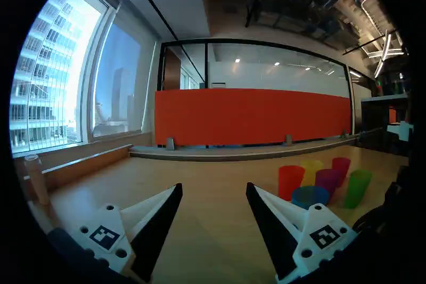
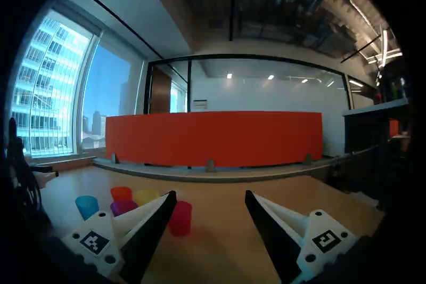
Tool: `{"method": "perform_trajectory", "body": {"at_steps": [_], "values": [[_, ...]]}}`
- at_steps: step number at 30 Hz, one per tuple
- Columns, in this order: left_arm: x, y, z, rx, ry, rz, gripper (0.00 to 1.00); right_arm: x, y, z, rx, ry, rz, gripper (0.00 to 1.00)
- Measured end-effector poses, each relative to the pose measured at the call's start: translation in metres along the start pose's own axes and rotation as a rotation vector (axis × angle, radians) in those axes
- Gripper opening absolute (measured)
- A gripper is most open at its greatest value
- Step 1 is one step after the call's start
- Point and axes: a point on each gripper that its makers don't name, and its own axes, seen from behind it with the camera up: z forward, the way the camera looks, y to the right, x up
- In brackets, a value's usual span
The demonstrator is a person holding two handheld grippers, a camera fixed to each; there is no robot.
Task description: Pour water
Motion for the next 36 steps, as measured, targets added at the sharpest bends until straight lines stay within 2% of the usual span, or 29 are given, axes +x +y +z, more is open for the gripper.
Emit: {"method": "perform_trajectory", "body": {"at_steps": [6, 14, 24, 36], "values": [[0.0, 0.0, 0.0, 0.0, 0.0, 0.0, 0.88, -0.005, 0.005, 0.003, -0.036, 0.015, -0.012, 1.0], [0.0, 0.001, 0.0, 0.0, 0.0, 0.0, 0.88, -0.022, 0.016, 0.004, -0.061, 0.003, -0.017, 1.0], [0.0, 0.0, 0.001, 0.0, 0.0, 0.0, 0.89, -0.042, 0.032, 0.009, -0.089, -0.029, 0.009, 1.0], [0.0, 0.0, 0.0, 0.0, 0.0, 0.0, 0.88, -0.048, 0.032, 0.011, -0.089, -0.034, 0.02, 1.0]]}}
